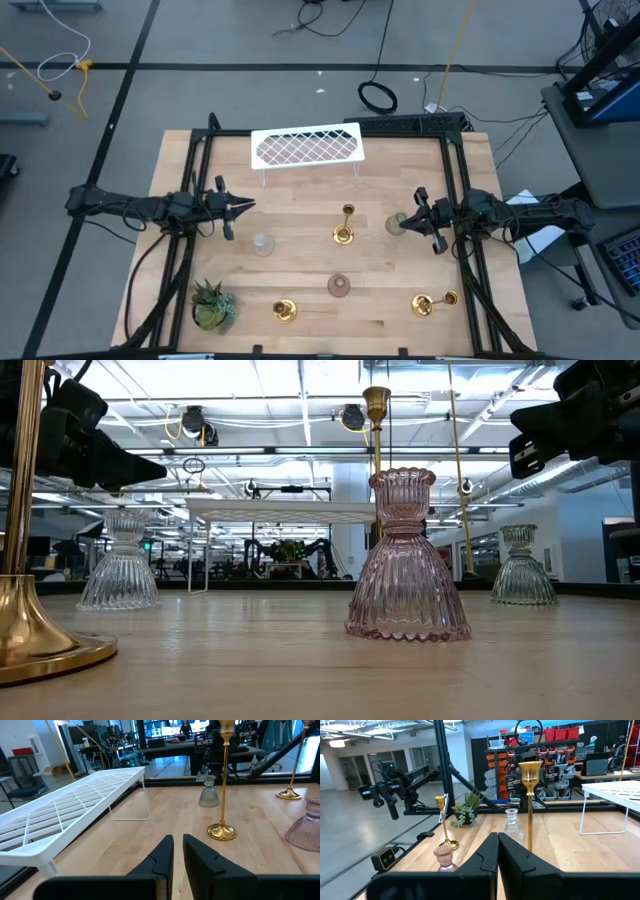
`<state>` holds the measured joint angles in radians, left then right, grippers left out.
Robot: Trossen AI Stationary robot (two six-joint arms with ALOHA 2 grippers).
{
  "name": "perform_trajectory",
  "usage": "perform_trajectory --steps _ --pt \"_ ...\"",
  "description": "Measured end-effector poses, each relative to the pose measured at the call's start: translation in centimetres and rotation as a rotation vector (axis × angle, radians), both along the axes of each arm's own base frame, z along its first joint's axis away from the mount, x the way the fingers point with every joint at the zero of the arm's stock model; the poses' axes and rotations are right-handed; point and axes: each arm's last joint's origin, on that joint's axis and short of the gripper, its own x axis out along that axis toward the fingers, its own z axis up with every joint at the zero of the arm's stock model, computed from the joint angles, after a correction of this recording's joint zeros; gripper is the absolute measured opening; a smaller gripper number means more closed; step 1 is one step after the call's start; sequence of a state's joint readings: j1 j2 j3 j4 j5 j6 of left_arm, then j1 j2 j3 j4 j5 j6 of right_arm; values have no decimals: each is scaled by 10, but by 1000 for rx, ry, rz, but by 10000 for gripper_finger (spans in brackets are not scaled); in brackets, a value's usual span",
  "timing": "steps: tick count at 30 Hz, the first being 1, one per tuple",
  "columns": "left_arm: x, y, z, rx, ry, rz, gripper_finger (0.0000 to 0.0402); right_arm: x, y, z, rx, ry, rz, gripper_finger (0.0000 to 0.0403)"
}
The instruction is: Pick & Place candle stick holders
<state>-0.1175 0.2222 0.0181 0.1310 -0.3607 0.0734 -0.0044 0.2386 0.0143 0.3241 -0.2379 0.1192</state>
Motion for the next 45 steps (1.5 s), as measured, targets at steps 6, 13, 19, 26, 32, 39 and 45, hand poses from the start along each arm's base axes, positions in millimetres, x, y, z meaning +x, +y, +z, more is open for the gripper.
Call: perform_trajectory --steps 6,13,19,26,32,39,45 --pt "0 0 0 0 0 0 49 0 0 0 0 0 0 0" --pt "0 0 0 0 0 0 49 0 0 0 0 0 0 0" --pt "0 0 0 0 0 0 49 0 0 0 0 0 0 0" --pt "0 0 0 0 0 0 49 0 0 0 0 0 0 0" --pt "0 0 0 0 0 0 49 0 0 0 -13 -3 -2 0" --pt "0 0 0 0 0 0 49 0 0 0 -50 -13 -5 0" --pt "0 0 0 0 0 0 49 0 0 0 -51 -12 -5 0"
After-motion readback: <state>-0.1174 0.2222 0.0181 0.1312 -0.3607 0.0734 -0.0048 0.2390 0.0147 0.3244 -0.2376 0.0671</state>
